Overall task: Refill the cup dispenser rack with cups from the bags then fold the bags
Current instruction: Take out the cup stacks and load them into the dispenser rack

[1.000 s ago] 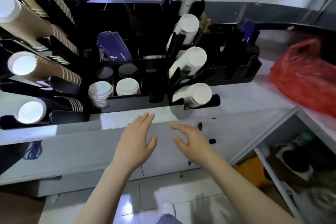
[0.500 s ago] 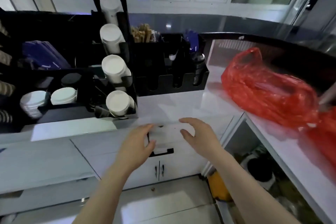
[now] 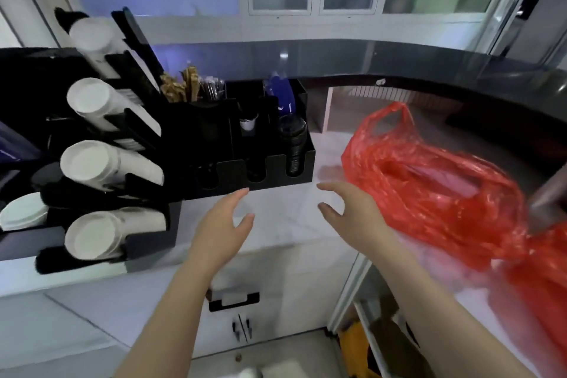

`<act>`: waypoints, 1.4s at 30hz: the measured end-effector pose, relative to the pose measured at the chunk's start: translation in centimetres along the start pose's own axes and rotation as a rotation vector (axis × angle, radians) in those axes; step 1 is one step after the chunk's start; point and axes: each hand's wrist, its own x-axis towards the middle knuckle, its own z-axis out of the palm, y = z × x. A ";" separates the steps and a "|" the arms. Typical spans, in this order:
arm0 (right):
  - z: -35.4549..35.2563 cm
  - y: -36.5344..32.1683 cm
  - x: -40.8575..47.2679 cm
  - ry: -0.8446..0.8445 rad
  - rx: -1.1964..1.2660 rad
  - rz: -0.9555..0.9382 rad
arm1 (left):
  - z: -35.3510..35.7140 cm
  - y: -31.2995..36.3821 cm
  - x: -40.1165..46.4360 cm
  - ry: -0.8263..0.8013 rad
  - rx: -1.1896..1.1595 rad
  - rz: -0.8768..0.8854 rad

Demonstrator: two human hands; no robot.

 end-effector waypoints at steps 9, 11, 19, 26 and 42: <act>1.4 1.1 11.7 0.040 -0.005 0.007 | -0.1 -2.9 12.9 0.147 -0.061 -0.026; 1.9 1.2 14.0 0.078 0.031 0.035 | 0.2 -3.5 15.5 0.177 -0.039 -0.036; 3.8 1.0 20.7 0.137 -0.076 0.041 | 4.2 -5.5 19.8 0.090 0.271 -0.132; 5.9 1.2 24.3 -0.046 -0.238 0.054 | 6.0 -6.5 20.0 0.122 0.537 -0.088; 5.2 3.6 25.2 0.004 -0.008 0.028 | 5.7 -6.5 19.9 0.106 0.603 -0.074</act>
